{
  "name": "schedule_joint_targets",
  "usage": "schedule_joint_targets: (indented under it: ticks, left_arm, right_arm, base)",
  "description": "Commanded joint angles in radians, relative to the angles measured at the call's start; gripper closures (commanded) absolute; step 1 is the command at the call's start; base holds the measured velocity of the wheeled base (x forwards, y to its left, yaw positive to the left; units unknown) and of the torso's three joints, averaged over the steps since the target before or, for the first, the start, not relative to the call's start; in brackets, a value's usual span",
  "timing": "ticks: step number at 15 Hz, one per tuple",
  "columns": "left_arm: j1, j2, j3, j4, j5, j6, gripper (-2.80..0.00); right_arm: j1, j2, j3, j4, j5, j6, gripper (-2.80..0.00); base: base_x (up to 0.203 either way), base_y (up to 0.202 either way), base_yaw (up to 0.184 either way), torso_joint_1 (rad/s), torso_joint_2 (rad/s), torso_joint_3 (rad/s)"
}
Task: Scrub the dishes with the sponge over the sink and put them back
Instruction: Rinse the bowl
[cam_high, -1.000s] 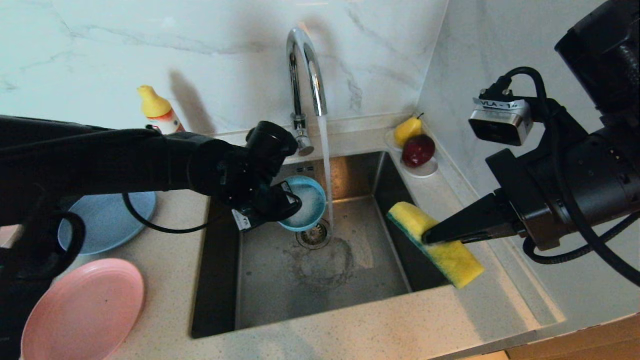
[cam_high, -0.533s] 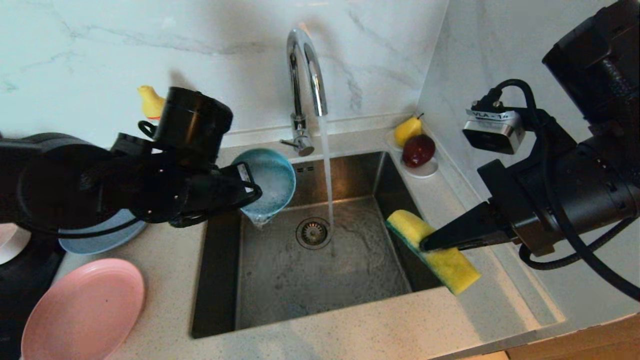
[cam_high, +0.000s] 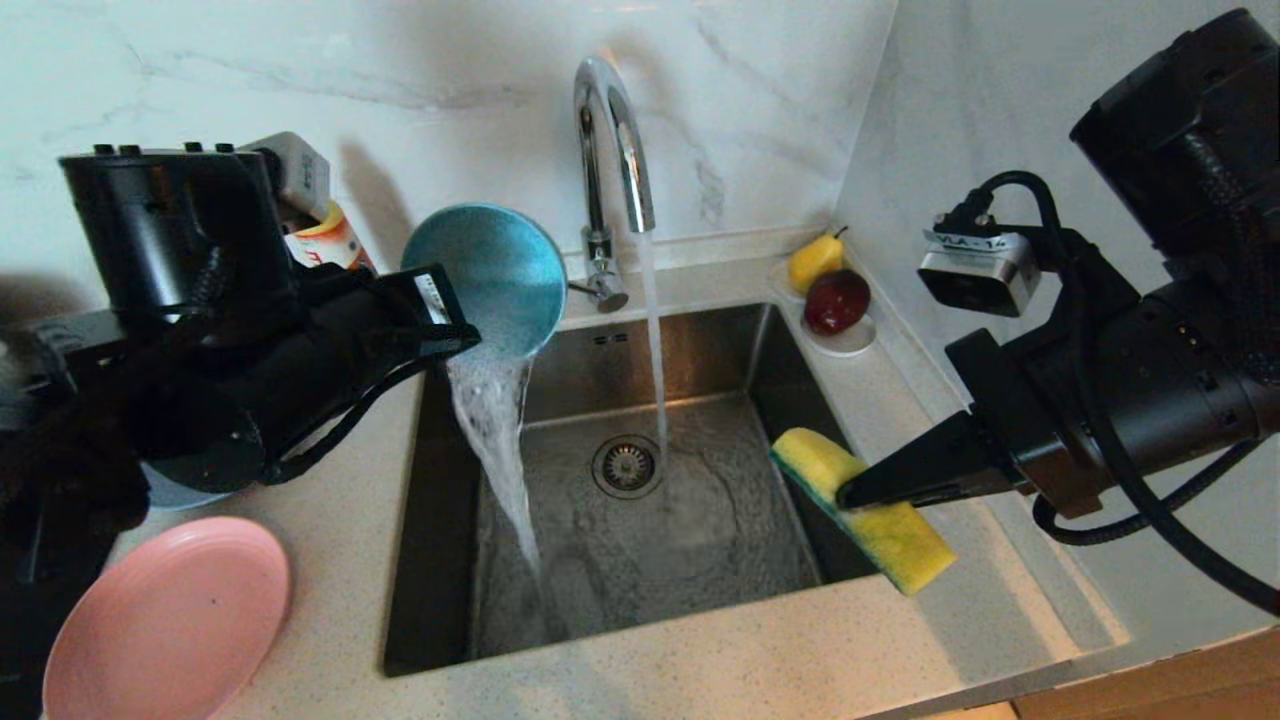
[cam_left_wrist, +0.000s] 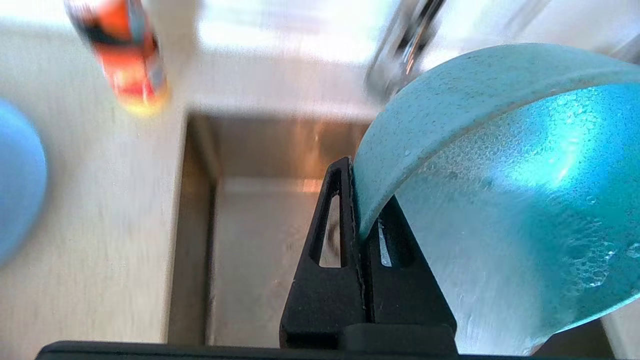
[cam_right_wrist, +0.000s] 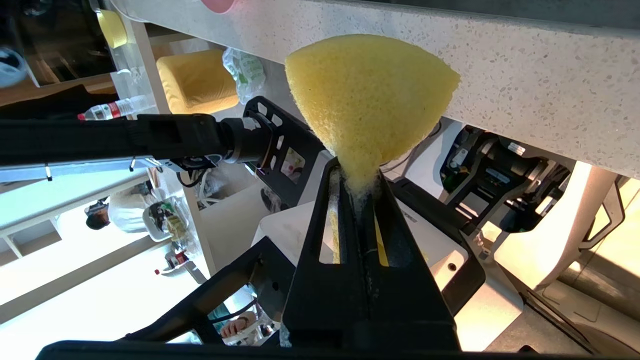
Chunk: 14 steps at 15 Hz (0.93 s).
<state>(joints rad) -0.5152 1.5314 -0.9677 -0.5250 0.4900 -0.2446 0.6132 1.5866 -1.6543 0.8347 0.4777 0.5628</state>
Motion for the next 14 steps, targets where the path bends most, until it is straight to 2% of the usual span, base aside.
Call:
schedule_joint_targets:
  ticks: [1, 4, 7, 10, 14]
  left_arm:
    - [0.001, -0.023, 0.057, -0.147, 0.0, 0.051, 0.0]
    - [0.001, -0.045, 0.099, -0.29, -0.006, 0.118, 0.0]
    - [0.001, -0.083, 0.118, -0.326, -0.014, 0.127, 0.0]
    - [0.001, -0.133, 0.152, -0.37, -0.084, 0.138, 0.0]
    - [0.0, -0.173, 0.18, -0.44, -0.153, 0.183, 0.0]
  right_arm:
    - [0.0, 0.007, 0.001, 0.004, 0.002, 0.003, 0.0]
    - [0.0, 0.004, 0.006, 0.004, 0.004, 0.003, 0.0]
    - [0.0, 0.013, 0.008, 0.006, 0.002, 0.003, 0.0]
    - [0.0, 0.012, 0.007, 0.006, 0.002, 0.003, 0.0]
    - [0.0, 0.01, 0.008, 0.004, 0.002, 0.003, 0.0]
  base:
    - [0.0, 0.0, 0.0, 0.0, 0.0, 0.0]
    - [0.0, 0.0, 0.0, 0.0, 0.0, 0.0]
    - [0.0, 0.0, 0.0, 0.0, 0.0, 0.0]
    - [0.0, 0.0, 0.0, 0.0, 0.0, 0.0]
    - [0.0, 0.0, 0.0, 0.0, 0.0, 0.0]
